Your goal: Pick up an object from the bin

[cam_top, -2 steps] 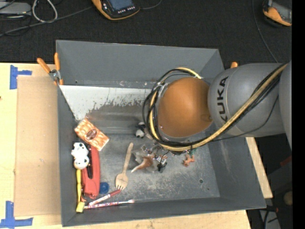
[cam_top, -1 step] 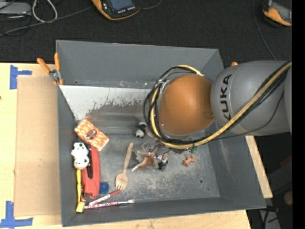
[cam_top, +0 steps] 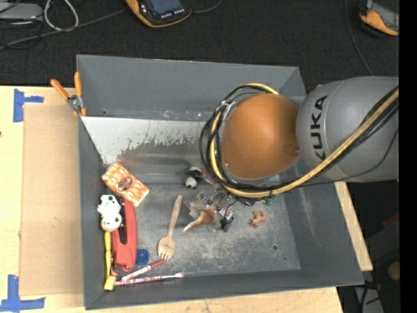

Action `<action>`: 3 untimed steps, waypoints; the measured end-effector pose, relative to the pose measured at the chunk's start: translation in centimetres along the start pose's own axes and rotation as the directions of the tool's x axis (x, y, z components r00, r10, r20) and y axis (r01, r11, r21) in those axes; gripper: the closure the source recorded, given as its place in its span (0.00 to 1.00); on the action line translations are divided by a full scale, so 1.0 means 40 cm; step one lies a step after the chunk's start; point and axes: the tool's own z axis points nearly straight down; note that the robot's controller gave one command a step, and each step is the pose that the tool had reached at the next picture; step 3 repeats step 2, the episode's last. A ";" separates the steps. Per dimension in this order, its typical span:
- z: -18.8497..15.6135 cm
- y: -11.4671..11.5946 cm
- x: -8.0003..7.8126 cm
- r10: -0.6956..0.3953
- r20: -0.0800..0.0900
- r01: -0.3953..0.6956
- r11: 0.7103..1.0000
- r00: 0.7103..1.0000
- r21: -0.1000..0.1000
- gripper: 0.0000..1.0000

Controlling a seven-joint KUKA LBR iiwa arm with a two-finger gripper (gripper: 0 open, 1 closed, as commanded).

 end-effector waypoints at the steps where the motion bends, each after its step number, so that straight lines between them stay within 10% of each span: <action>1: -0.087 -0.001 -0.004 0.002 0.005 -0.002 1.000 1.000 0.003 1.00; 3: -0.147 -0.001 -0.004 0.003 0.005 -0.003 1.000 1.000 0.004 1.00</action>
Offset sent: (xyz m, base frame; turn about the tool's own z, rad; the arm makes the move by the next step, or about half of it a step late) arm 0.0014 0.0003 0.0315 0.0018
